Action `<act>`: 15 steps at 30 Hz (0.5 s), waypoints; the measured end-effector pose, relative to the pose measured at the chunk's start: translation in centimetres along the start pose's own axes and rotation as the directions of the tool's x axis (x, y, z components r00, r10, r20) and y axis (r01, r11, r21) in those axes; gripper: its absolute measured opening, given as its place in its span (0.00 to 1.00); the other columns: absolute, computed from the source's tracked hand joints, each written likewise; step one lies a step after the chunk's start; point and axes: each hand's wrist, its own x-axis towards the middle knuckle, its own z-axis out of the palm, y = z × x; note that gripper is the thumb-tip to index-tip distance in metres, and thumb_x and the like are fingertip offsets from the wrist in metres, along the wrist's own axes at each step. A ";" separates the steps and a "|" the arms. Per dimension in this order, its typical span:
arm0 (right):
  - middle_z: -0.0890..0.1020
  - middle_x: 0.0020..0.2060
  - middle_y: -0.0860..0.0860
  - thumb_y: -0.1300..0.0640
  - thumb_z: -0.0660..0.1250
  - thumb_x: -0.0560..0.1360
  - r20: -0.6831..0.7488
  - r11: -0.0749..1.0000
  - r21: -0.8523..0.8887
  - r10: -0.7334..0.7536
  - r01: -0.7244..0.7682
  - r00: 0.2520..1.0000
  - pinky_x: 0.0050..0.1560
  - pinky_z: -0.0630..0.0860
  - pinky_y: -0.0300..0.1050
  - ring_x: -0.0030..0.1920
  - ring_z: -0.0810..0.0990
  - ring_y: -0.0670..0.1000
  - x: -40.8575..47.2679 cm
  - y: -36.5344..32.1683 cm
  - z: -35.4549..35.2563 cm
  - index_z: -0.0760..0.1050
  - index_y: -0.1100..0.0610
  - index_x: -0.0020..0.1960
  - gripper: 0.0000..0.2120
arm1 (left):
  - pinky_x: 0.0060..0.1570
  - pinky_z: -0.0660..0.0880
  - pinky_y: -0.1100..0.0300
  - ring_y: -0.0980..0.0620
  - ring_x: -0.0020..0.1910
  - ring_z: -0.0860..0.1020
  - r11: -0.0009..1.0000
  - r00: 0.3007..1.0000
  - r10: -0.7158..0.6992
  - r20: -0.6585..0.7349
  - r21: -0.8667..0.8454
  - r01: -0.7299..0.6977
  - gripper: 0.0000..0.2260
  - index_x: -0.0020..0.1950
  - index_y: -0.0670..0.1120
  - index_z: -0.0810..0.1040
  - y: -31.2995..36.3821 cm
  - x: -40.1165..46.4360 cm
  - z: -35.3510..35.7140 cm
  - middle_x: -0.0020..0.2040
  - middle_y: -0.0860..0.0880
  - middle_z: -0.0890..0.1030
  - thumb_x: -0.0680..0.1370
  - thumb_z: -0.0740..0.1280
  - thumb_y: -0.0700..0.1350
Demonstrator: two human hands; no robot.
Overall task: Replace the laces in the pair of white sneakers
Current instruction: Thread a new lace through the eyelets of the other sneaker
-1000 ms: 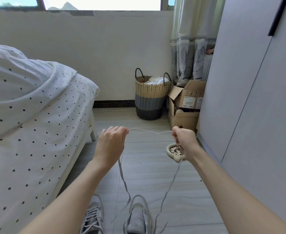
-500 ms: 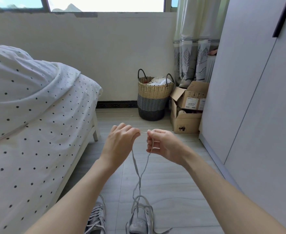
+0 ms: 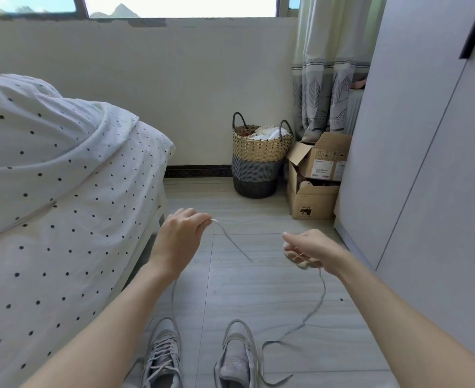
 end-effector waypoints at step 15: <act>0.73 0.33 0.52 0.58 0.59 0.79 0.114 0.644 0.756 -0.305 0.117 0.945 0.33 0.71 0.39 0.31 0.73 0.47 -2.3 -4.7 3.8 0.69 0.58 0.37 0.12 | 0.35 0.75 0.54 0.44 0.35 0.77 0.995 0.994 0.099 0.050 0.019 -0.100 0.08 0.42 0.41 0.83 1.7 -0.2 0.1 0.35 0.45 0.79 0.76 0.65 0.42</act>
